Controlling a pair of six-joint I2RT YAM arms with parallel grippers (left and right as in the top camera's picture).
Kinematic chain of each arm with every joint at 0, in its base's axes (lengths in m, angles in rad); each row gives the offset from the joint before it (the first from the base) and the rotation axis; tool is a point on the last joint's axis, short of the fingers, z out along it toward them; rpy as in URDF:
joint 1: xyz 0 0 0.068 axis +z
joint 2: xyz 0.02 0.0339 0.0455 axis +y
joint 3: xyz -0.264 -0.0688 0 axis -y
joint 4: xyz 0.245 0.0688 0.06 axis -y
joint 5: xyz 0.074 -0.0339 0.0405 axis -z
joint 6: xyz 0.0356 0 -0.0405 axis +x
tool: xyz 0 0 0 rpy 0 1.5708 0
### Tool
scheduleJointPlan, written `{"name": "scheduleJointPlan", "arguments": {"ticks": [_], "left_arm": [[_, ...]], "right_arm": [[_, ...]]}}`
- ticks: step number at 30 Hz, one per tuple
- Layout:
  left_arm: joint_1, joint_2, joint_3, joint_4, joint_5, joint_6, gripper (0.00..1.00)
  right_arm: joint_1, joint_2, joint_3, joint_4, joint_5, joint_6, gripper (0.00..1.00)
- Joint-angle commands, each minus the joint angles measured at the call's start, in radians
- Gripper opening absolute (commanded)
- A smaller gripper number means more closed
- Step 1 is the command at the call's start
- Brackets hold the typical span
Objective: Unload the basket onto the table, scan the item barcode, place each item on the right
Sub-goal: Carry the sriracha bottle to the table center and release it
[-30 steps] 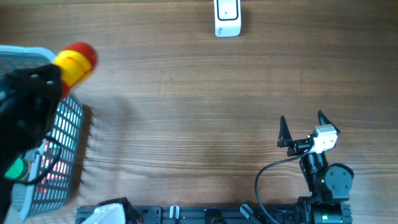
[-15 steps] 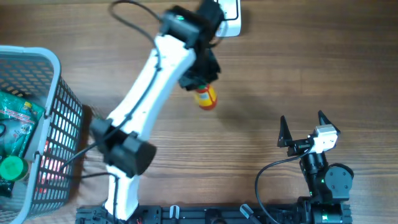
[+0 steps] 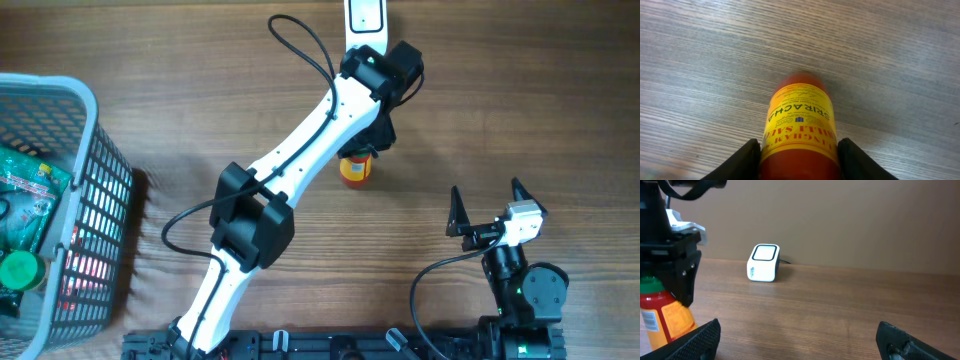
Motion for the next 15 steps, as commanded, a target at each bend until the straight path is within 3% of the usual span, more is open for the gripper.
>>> {"name": "scheduleJointPlan", "arguments": {"ticks": [1, 4, 5, 10, 15], "left_arm": [[-0.006, 0.006, 0.006, 0.000, -0.021, -0.002, 0.62], [-0.003, -0.002, 0.008, -0.013, -0.021, -0.002, 0.85], [0.002, -0.015, 0.010, -0.021, -0.021, -0.002, 1.00], [0.055, -0.189, 0.108, -0.053, -0.034, 0.006, 1.00], [0.229, -0.497, 0.122, -0.127, -0.249, 0.006, 1.00]], "right_arm": [[0.005, -0.003, -0.001, 0.004, 0.014, 0.005, 1.00], [0.005, -0.003, -0.001, 0.004, 0.014, 0.004, 1.00], [0.005, -0.003, -0.001, 0.004, 0.014, 0.005, 1.00], [0.005, -0.003, -0.001, 0.004, 0.014, 0.004, 1.00], [0.005, -0.003, -0.001, 0.004, 0.014, 0.004, 1.00]]}}
